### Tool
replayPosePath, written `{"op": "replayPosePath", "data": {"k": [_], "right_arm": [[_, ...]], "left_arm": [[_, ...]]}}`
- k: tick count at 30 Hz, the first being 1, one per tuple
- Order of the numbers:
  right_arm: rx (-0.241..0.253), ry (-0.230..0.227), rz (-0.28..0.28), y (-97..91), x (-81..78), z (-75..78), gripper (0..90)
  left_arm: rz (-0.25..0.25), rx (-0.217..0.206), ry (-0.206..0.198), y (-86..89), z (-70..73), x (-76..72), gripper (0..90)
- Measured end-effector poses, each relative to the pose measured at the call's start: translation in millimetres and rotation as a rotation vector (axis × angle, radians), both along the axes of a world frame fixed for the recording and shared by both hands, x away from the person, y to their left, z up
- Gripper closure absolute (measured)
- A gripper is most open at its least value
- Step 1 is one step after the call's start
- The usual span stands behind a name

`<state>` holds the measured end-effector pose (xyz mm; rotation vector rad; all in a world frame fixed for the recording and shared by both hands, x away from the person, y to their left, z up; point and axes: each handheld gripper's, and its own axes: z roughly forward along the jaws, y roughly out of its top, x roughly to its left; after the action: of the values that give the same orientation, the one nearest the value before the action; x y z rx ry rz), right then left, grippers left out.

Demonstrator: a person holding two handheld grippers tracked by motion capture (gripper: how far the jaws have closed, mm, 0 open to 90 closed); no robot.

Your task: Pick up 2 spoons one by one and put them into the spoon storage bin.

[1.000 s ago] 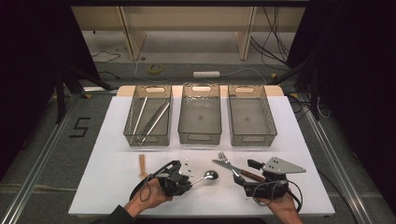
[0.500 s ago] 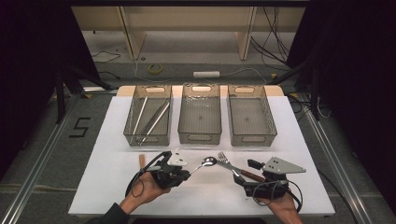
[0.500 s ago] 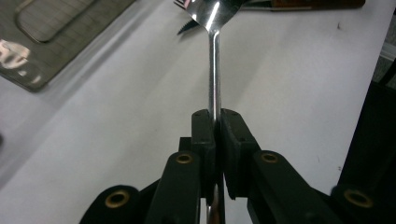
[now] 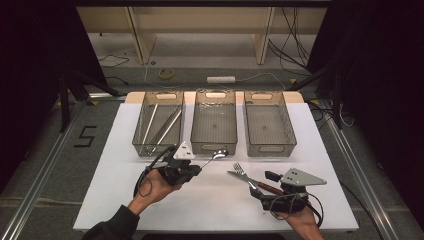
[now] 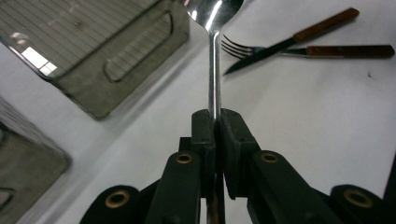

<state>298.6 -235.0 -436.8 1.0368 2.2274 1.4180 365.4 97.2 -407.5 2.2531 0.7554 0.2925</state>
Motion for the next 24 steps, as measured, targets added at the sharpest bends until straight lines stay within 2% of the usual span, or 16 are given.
{"op": "replayPosePath", "data": {"k": [12,24], "right_arm": [[0.003,0.002,0.0,-0.6,-0.1,0.1,23.2],[0.007,0.003,0.001,-1.0,-0.2,0.2,23.2]], "left_arm": [[0.066,-0.067,-0.051,4.7,20.6,30.7,84.0],[0.105,-0.082,-0.069,0.4,26.4,60.4,84.0]]}}
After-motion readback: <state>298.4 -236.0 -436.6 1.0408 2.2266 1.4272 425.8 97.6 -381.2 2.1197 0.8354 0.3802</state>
